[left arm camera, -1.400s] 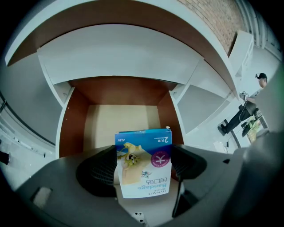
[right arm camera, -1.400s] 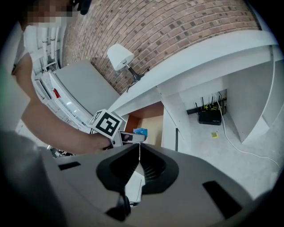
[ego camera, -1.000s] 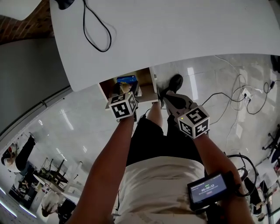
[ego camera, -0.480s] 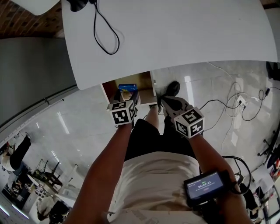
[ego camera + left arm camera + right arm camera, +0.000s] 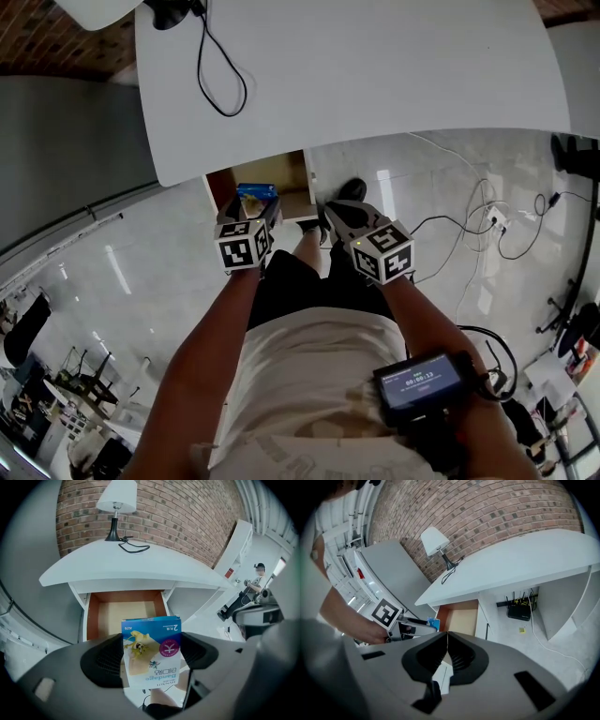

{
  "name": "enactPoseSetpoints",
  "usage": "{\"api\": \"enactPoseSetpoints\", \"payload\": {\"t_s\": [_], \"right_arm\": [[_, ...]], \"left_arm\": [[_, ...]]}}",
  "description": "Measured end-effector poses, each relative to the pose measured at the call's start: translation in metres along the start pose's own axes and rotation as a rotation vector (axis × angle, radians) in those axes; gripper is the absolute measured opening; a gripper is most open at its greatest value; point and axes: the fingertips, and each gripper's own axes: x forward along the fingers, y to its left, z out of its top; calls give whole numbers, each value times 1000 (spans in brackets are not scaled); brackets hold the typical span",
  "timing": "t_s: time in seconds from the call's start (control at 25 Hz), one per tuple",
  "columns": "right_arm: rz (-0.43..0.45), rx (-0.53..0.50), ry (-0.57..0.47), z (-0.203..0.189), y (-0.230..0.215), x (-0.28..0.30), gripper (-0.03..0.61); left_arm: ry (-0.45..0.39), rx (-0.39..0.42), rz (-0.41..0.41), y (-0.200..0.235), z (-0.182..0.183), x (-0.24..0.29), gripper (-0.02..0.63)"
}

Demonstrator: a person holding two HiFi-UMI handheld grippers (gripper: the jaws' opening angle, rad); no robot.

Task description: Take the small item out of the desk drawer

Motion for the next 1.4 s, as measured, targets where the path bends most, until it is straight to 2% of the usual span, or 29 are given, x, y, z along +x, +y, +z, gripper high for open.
{"api": "enactPoseSetpoints", "payload": {"t_s": [0.6, 0.88, 1.16, 1.4], "right_arm": [[0, -24, -34, 29, 3, -11, 6], [-9, -45, -53, 40, 12, -21, 6], [-16, -73, -88, 54, 19, -33, 6], [-12, -122, -117, 73, 18, -50, 6]], "left_arm": [[-66, 24, -47, -24, 20, -32, 379], [-127, 33, -81, -32, 34, -56, 379], [-198, 0, -101, -38, 48, -81, 379], [-268, 30, -117, -58, 66, -96, 379]]}}
